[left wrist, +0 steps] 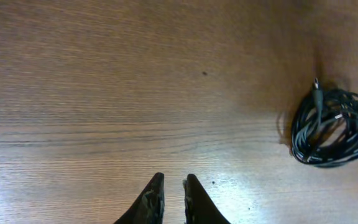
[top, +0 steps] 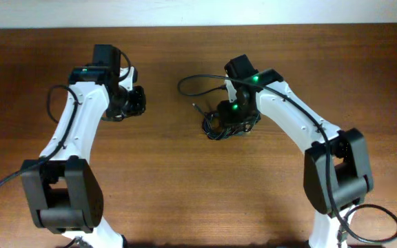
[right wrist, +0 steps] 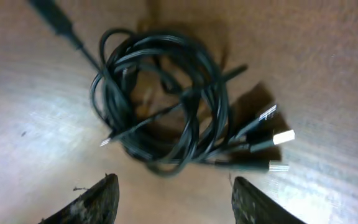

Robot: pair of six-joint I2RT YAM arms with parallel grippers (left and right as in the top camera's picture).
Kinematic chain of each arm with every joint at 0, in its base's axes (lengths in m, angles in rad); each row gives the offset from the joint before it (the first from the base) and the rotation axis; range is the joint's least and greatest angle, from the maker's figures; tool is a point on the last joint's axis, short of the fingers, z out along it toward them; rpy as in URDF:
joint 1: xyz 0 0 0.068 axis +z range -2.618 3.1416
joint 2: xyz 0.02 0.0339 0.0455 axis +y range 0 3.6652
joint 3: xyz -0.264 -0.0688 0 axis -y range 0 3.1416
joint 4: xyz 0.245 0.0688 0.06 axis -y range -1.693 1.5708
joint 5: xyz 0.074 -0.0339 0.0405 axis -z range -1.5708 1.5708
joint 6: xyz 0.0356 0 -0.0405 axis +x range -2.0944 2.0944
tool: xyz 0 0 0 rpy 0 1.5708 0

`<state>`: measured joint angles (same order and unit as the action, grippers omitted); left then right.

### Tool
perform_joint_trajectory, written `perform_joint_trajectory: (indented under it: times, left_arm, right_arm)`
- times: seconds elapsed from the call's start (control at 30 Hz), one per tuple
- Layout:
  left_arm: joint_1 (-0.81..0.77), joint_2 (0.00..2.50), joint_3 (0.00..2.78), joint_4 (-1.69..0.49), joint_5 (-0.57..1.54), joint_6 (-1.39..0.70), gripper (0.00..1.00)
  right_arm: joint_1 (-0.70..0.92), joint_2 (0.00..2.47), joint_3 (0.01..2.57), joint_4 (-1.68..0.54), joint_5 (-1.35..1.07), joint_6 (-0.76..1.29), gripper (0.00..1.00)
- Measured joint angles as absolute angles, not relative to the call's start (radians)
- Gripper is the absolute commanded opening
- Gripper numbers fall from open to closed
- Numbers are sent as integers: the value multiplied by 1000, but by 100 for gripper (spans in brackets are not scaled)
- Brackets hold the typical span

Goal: Untangle cables
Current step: 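Lower the right gripper onto the black cable bundle and grasp it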

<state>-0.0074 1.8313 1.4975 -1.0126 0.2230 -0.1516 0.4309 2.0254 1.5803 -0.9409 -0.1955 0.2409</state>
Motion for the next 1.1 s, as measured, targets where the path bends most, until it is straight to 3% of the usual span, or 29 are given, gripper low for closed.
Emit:
perform_joint_trajectory:
  times: [0.07,0.13,0.27,0.33,0.37,0.5,0.63,0.73,0.77,1.1]
  left_arm:
    - [1,1831,1497,-1011,220,-155,14]
    - [1,1831,1487,-1005,220,-155,14]
    - [1,1831,1452,-1005,220,-155,11]
    - [1,1831,1449,-1004,220,-159,9]
    - [1,1831,1449,-1001,220,-159,10]
    - [1,1831,1449,-993,220,-159,10]
    - [1,1831,1449,-991,220,-159,11]
    - [1,1831,1448,-990,220,-159,12]
    - [1,1831,1448,-988,220,-159,13]
    - [1,1831,1447,-1025,262,-159,12]
  right_arm:
    - [431,2050,1580,-920,-191,242,57]
    - [431,2075,1579,-899,-184,244,49]
    - [431,2106,1565,-885,-181,260,47]
    - [431,2109,1541,-873,-181,287,14]
    - [431,2109,1528,-861,-181,299,6]
    - [430,2110,1511,-907,-293,322,4]
    - [433,2111,1505,-994,-439,328,19]
    - [436,2112,1524,-1060,-478,337,50]
    - [436,2113,1550,-1069,-482,336,53]
    - [439,2113,1647,-1147,-407,231,63]
